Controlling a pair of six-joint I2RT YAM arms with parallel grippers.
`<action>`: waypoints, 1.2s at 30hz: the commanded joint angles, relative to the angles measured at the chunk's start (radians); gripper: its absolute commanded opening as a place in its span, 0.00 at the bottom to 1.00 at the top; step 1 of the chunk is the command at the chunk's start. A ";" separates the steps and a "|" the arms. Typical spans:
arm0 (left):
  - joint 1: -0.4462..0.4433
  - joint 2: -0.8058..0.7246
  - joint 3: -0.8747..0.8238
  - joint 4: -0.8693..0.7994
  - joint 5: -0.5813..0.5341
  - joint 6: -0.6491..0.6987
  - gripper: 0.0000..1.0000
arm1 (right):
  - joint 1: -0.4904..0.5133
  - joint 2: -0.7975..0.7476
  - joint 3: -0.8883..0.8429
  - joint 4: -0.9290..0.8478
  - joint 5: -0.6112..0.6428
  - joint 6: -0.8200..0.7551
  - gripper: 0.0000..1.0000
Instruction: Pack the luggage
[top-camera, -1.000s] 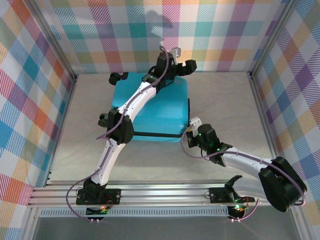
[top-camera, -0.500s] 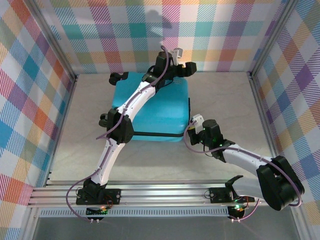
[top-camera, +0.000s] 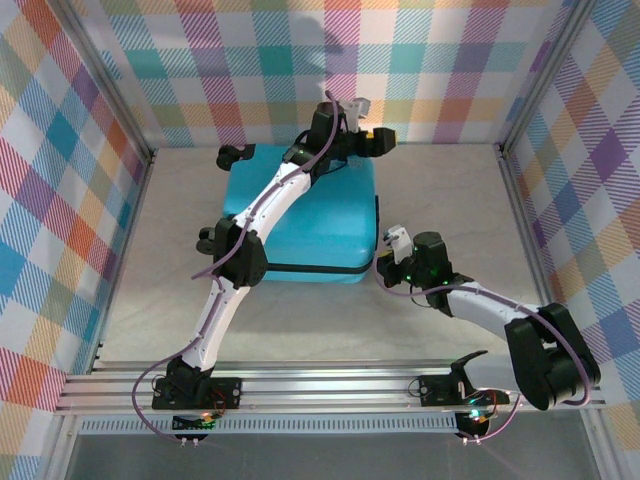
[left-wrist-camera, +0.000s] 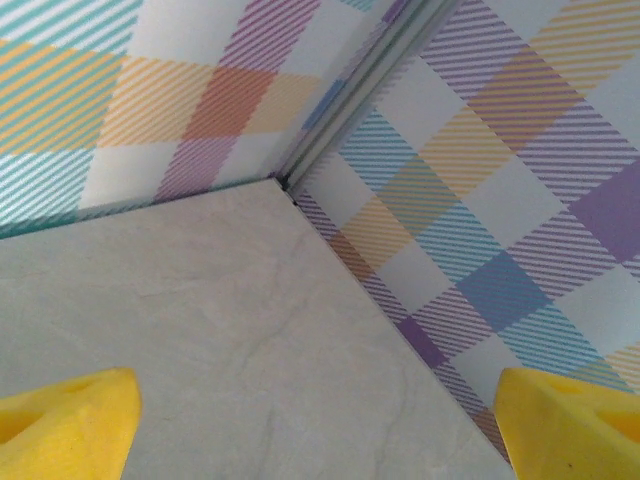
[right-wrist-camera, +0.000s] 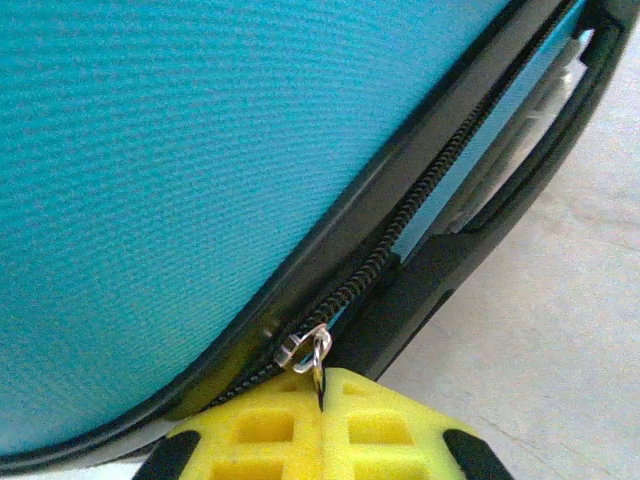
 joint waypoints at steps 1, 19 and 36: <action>-0.016 0.067 -0.027 -0.224 0.100 -0.046 0.91 | 0.040 -0.026 0.085 0.197 -0.134 -0.014 0.00; -0.012 -0.173 -0.414 -0.254 -0.034 -0.042 0.79 | 0.168 0.014 0.076 0.188 0.074 -0.005 0.00; -0.027 -0.252 -0.574 -0.080 0.040 -0.137 0.72 | 0.022 0.283 0.299 0.275 0.122 0.021 0.00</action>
